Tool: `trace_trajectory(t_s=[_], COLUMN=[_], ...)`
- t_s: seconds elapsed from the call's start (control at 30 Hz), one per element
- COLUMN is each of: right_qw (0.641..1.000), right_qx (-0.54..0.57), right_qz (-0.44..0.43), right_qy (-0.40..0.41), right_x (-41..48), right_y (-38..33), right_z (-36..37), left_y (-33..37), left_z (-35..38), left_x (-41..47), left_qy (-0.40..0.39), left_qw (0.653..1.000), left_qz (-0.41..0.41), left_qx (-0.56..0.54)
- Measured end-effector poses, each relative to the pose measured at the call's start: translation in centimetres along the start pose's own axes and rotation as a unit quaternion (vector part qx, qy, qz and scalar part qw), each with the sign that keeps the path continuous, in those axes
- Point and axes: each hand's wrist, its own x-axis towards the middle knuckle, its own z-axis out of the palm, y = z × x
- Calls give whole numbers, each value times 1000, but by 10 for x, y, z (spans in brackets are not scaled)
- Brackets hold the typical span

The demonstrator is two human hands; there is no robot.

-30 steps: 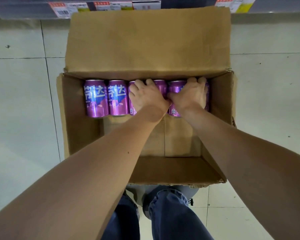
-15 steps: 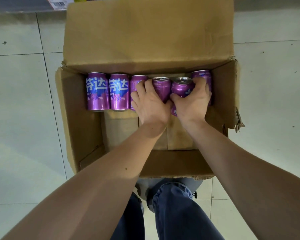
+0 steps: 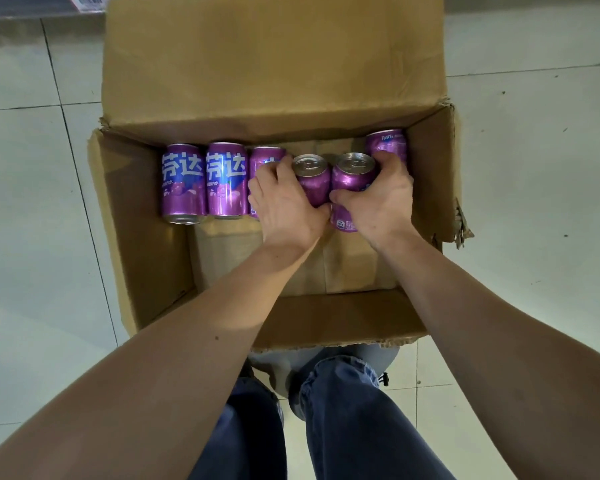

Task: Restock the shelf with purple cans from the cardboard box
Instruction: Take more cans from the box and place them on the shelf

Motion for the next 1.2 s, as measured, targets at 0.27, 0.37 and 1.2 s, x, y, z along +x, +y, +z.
trace_trajectory(t_s=[0.27, 0.37, 1.2], right_qw=[998, 997, 962], right_qx=[27, 49, 169], right_qz=[-31, -36, -215], right_qy=[-38, -50, -14], right_x=[-16, -32, -409], right_y=[-16, -32, -396], right_z=[-28, -45, -334], left_y=[5, 13, 153], left_z=[-27, -54, -607], left_x=[-7, -18, -245], left_qy=[-15, -19, 57], left_qw=[999, 992, 956], left_qz=[6, 22, 193], left_qx=[-51, -126, -215])
